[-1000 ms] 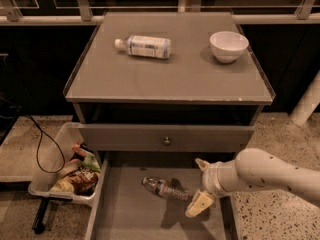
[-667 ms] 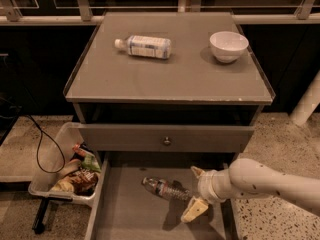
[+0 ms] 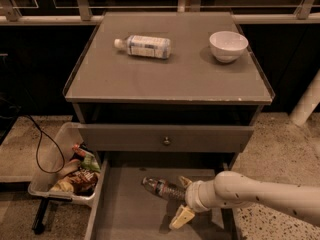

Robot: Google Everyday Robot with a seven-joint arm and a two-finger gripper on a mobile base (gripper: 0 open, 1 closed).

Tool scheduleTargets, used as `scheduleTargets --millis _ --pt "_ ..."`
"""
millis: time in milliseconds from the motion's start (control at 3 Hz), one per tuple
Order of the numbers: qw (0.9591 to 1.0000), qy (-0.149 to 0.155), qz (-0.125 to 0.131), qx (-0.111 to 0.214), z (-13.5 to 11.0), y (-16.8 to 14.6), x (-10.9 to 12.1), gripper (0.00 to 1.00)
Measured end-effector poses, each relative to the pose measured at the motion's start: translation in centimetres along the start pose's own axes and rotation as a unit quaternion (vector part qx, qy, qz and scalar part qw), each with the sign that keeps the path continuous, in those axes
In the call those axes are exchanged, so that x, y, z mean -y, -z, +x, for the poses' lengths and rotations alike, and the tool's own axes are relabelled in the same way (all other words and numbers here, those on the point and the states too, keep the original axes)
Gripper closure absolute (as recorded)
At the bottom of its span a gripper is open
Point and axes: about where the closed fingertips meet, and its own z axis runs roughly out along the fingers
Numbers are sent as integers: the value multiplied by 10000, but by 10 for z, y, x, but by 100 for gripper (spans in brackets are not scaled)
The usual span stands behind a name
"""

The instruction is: Pick water bottle from middle drawer and place on counter

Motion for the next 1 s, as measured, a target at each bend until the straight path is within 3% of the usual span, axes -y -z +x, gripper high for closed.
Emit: scheduleTargets --millis 667,1000 --pt "9985 145 456 252 -26 -22 54 0" --pt "9984 -27 520 202 -13 -30 58 0"
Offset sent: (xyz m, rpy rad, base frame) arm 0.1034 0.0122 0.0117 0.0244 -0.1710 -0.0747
